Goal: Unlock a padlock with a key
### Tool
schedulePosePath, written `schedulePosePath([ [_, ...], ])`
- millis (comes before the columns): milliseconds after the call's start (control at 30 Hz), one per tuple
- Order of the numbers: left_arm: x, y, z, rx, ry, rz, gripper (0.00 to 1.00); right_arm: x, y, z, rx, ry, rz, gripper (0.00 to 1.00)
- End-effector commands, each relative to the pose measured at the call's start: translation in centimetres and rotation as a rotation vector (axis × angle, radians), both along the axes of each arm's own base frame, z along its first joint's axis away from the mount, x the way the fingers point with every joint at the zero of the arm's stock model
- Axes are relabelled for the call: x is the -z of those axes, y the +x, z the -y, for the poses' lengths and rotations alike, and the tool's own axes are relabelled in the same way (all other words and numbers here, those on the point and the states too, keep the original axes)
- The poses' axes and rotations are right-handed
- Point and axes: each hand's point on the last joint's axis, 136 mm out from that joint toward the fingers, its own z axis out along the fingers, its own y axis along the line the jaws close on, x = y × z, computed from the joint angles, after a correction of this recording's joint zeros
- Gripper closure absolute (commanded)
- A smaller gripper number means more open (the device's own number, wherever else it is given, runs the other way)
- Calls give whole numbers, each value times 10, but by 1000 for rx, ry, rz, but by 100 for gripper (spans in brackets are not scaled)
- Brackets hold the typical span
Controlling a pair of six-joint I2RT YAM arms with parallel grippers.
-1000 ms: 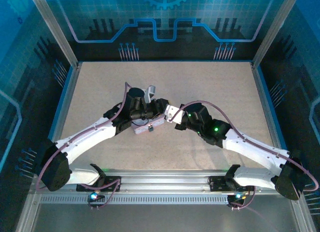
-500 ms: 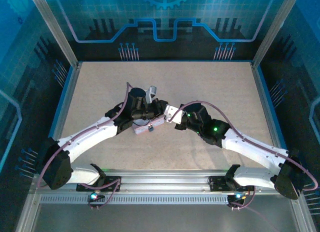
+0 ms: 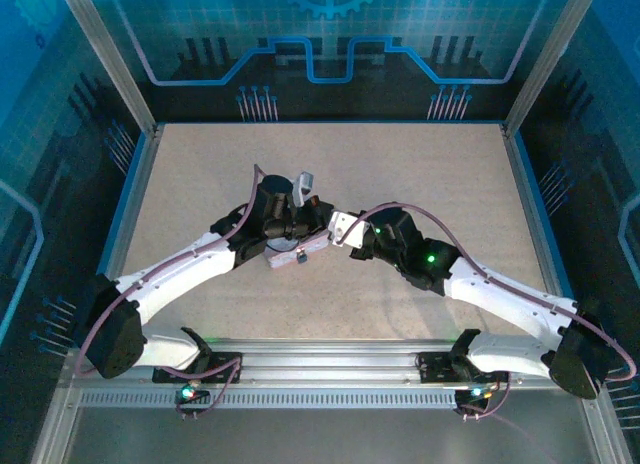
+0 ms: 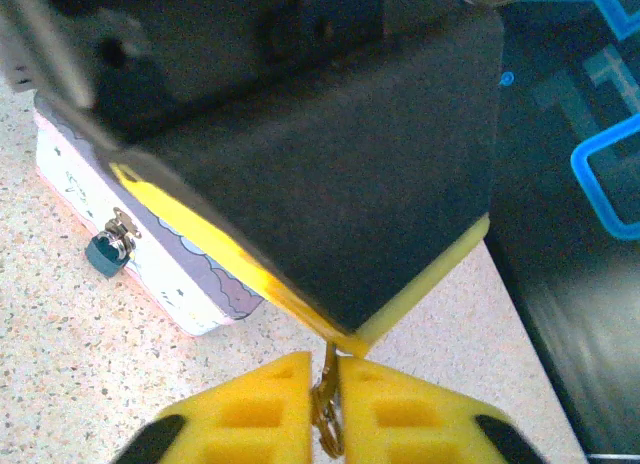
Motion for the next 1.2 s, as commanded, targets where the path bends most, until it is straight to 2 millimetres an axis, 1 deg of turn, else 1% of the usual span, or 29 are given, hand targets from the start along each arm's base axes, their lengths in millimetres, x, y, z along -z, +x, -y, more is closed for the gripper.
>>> schedulePosePath([
  [0, -22, -1, -8, -17, 26, 65, 100, -14, -8, 3, -9, 49, 13, 78],
  [100, -23, -1, -17, -37, 42, 70, 100, -14, -17, 7, -34, 88, -24, 68],
  [167, -25, 0, -23, -45, 43, 67, 100, -13, -20, 9, -45, 108, -47, 63],
  [333, -31, 0, -38, -67, 54, 66, 100, -12, -26, 14, -79, 151, -65, 58],
  [433, -34, -2, -44, -72, 47, 57, 100, -13, -28, 11, -116, 163, -26, 51],
  [467, -34, -2, -45, -74, 43, 49, 100, -14, -28, 10, -124, 170, -11, 50],
  [633, -36, -6, -48, -85, 12, 4, 100, -27, -21, 0, -133, 193, 55, 50],
  [800, -33, -5, -58, -204, -38, -143, 100, -32, -17, -13, -155, 203, 82, 51],
  [900, -23, -8, -71, -310, -21, -273, 100, -32, -14, -20, -171, 214, 88, 51],
  [933, -22, -9, -73, -330, -18, -301, 100, -32, -13, -22, -176, 217, 86, 51],
  [1167, 0, -27, -92, -487, 38, -550, 100, -29, -9, -39, -238, 228, 60, 51],
])
